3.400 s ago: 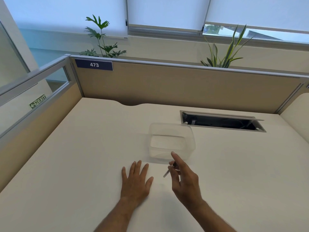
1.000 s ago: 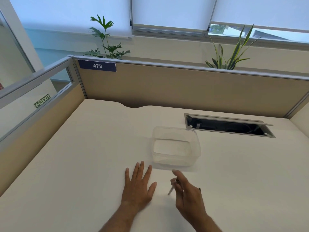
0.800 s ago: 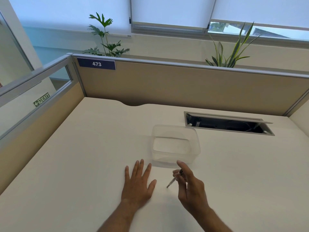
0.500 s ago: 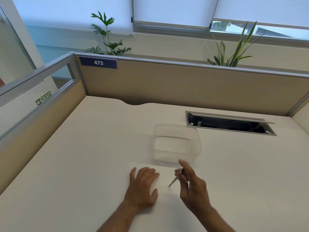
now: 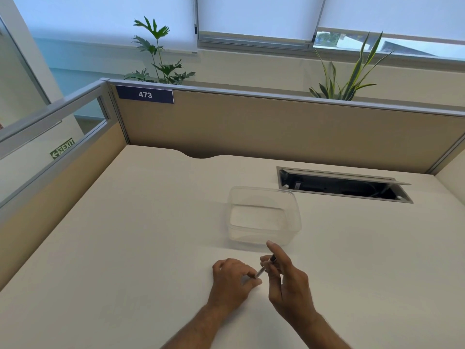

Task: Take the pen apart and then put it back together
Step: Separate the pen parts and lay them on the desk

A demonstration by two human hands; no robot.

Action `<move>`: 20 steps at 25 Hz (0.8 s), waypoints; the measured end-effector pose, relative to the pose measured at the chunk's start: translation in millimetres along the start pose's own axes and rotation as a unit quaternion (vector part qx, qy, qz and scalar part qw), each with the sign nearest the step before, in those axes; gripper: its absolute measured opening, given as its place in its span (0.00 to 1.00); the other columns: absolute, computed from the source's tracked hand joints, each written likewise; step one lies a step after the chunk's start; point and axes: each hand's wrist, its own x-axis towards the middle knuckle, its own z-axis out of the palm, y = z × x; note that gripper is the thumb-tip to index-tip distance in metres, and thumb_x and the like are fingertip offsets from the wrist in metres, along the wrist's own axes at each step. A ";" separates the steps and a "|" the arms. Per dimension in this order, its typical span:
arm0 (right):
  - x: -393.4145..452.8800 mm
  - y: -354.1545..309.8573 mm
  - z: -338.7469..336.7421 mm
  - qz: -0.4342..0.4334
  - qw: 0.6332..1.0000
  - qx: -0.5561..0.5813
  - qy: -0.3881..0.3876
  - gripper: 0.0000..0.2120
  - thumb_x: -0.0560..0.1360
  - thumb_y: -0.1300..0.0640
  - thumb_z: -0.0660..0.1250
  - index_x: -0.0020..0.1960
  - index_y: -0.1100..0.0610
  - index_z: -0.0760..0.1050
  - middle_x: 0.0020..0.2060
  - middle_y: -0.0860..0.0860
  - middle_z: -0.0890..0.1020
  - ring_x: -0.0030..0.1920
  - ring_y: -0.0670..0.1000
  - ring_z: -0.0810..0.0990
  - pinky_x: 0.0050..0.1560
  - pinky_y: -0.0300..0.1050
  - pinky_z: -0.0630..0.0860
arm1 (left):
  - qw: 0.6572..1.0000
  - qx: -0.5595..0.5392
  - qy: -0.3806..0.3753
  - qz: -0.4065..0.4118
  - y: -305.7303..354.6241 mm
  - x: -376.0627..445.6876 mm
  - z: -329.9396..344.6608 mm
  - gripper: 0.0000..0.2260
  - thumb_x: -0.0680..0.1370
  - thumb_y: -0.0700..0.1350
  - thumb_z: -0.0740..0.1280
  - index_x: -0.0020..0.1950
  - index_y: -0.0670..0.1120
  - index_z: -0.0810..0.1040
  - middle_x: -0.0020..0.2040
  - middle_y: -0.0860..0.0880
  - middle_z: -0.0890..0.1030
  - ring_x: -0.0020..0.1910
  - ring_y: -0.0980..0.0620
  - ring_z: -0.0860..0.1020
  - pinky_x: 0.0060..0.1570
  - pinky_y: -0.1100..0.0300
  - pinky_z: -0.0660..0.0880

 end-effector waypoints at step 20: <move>18.3 5.8 -45.0 0.147 0.969 0.102 0.171 0.23 0.78 0.57 0.62 0.69 0.40 0.65 0.44 0.44 0.86 0.41 0.47 0.87 0.41 0.45 0.85 | 0.980 -0.155 0.121 -0.007 22.9 14.0 -28.1 0.07 0.72 0.43 0.75 0.49 0.51 0.84 0.38 0.57 0.82 0.39 0.59 0.78 0.41 0.60 0.77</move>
